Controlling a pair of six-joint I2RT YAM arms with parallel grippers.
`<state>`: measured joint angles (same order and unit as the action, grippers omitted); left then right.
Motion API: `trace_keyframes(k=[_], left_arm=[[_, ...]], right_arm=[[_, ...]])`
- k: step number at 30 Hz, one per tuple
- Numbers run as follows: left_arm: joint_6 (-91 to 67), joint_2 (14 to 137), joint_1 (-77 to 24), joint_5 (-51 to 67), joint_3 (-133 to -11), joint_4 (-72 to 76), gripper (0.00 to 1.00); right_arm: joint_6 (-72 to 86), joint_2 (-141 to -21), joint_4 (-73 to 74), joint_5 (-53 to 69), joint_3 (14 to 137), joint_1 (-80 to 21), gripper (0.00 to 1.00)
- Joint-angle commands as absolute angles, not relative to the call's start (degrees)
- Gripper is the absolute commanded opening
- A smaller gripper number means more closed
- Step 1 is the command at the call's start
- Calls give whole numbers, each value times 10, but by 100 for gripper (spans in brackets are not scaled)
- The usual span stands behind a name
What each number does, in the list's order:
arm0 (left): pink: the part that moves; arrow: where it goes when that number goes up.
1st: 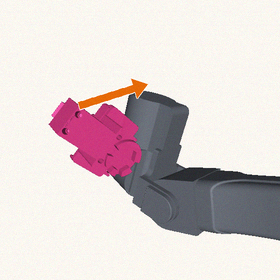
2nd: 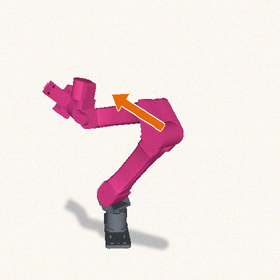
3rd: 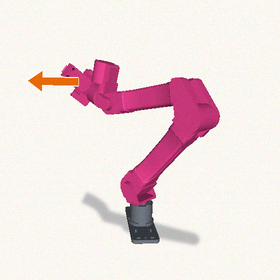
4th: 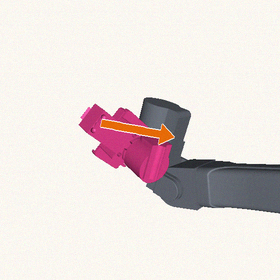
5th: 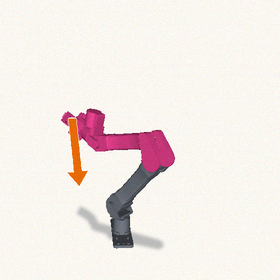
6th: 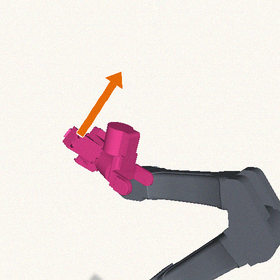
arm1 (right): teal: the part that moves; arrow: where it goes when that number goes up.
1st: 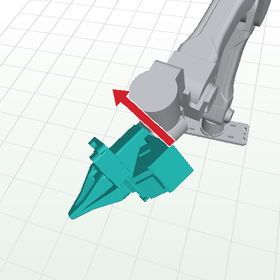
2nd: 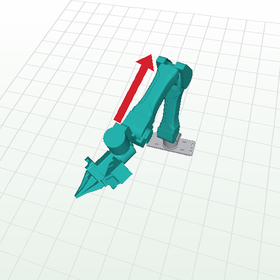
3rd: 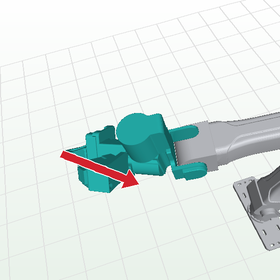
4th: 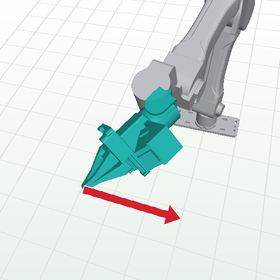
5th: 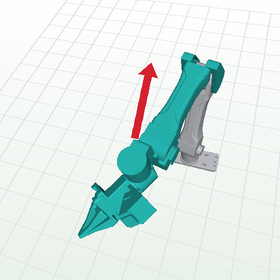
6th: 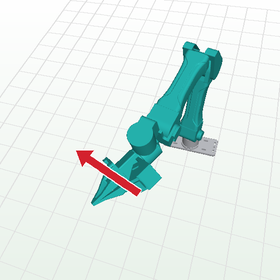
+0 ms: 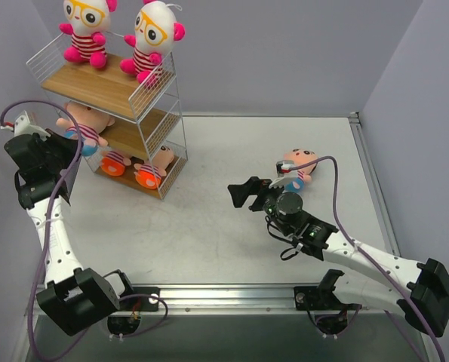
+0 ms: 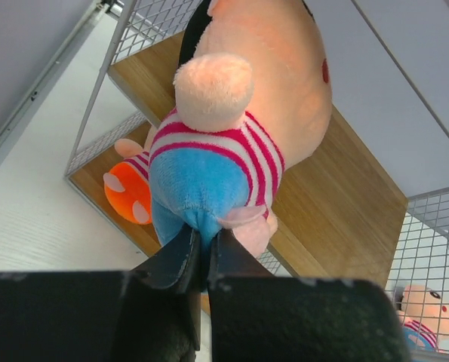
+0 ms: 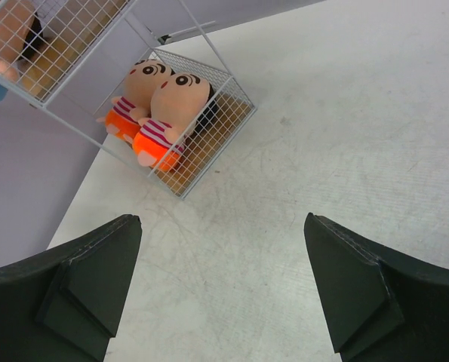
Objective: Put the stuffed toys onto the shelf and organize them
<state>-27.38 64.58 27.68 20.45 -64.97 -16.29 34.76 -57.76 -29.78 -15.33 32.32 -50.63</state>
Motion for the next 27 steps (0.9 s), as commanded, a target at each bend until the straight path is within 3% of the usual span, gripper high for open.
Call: trace_keyframes(k=[1, 21, 27], left_arm=[[-271, 682, 292, 294, -687, -106, 2], [-301, 862, 292, 358, -821, -143, 8], [-330, 896, 292, 357, -845, -130, 23]], right_arm=[[301, -556, -334, -141, 317, -505, 93], [240, -553, -341, -121, 323, -503, 93], [239, -558, -341, -123, 327, -503, 93]])
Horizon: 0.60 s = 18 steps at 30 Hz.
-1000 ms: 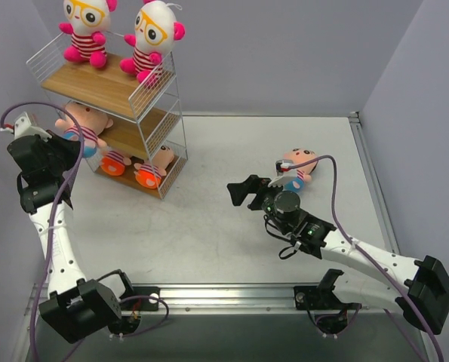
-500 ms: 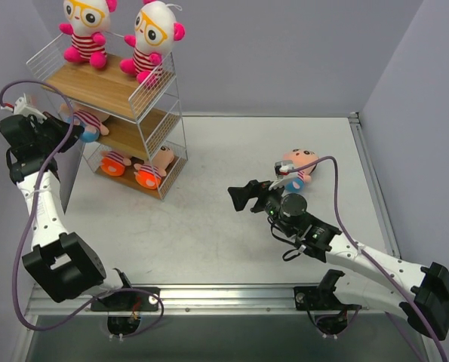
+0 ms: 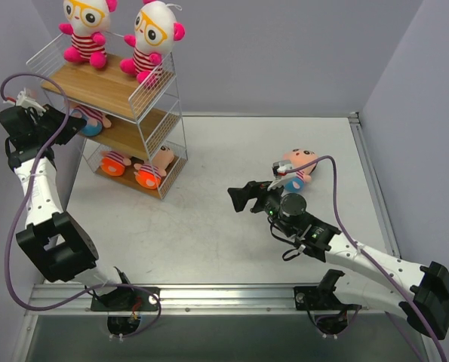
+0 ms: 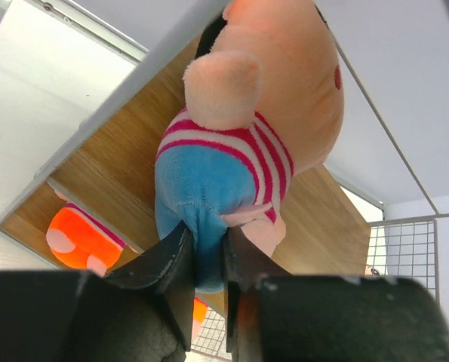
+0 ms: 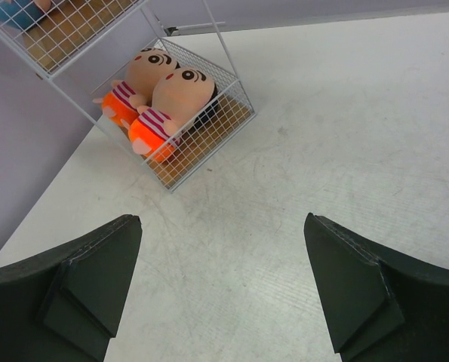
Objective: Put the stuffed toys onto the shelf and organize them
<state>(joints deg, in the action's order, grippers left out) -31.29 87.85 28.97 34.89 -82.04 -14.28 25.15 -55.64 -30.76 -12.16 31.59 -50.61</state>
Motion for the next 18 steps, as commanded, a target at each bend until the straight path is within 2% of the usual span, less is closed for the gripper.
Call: trace_keyframes(k=[1, 15, 18], left_arm=[[-332, 900, 291, 358, -847, -127, 24], [-351, 928, 289, 360, -867, -133, 47], [-351, 920, 291, 344, -869, -143, 48]], right_arm=[[239, -557, -341, -124, 327, -504, 93], [241, -560, -323, -129, 336, -504, 93], [240, -560, -314, -129, 342, -503, 93]])
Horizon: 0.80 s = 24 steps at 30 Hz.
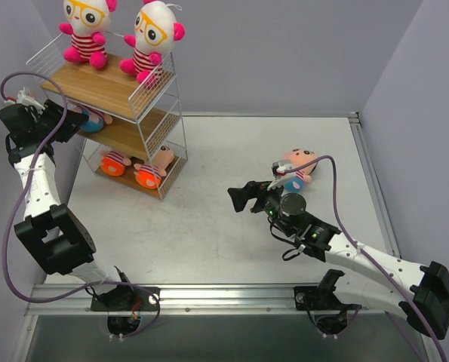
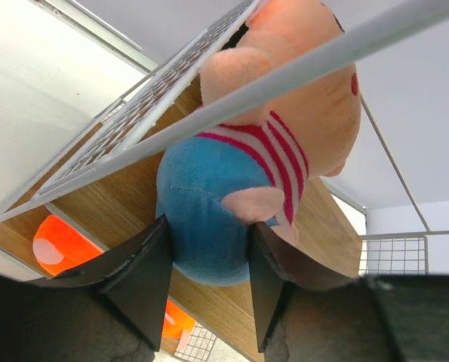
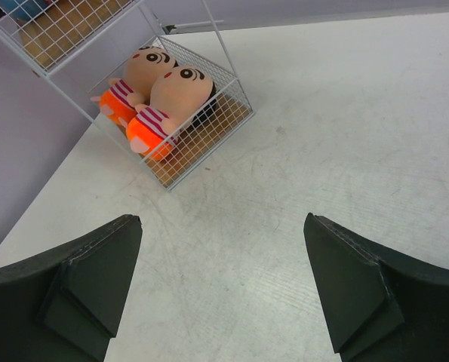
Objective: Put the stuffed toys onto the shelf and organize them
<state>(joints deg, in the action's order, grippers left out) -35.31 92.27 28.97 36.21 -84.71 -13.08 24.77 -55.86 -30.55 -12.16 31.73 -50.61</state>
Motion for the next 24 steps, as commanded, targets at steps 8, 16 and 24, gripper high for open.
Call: trace_keyframes(k=[8, 16, 24], left_arm=[[-344, 898, 295, 294, -875, -190, 60], [-354, 869, 294, 293, -862, -189, 74], [-359, 808, 299, 265, -810, -224, 87]], right_arm=[[237, -562, -297, -132, 357, -504, 92], [241, -563, -289, -127, 363, -504, 92], [225, -580, -251, -137, 389, -504, 92]])
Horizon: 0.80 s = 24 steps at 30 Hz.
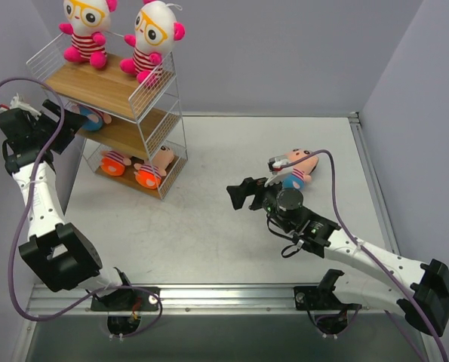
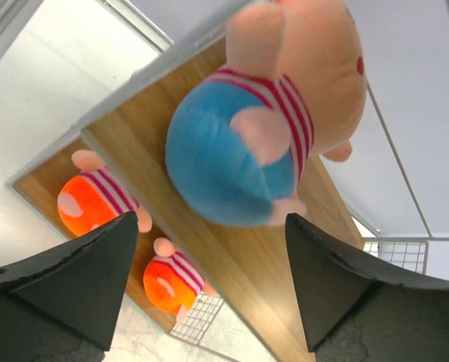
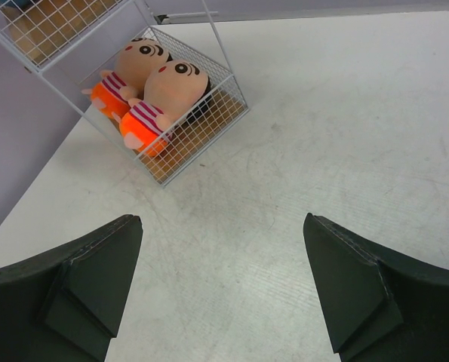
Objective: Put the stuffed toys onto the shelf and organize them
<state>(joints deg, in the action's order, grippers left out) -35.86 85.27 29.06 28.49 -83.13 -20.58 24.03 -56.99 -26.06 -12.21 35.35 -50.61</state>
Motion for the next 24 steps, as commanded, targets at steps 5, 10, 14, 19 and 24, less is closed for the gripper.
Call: trace_keyframes(k=[5, 10, 14, 19, 24], left_arm=[[-339, 744, 309, 224, -773, -278, 95], [-336, 672, 311, 182, -724, -324, 97], [-338, 586, 292, 147, -672, -345, 94], [-287, 523, 192, 53, -661, -391, 94], [-247, 485, 115, 22, -663, -437, 94]], right_arm=[[203, -596, -221, -144, 415, -504, 92], [183, -637, -152, -188, 477, -499, 92], [169, -694, -70, -230, 546, -480, 91], [168, -739, -4, -234, 598, -399, 91], [146, -775, 25, -245, 644, -319, 90]])
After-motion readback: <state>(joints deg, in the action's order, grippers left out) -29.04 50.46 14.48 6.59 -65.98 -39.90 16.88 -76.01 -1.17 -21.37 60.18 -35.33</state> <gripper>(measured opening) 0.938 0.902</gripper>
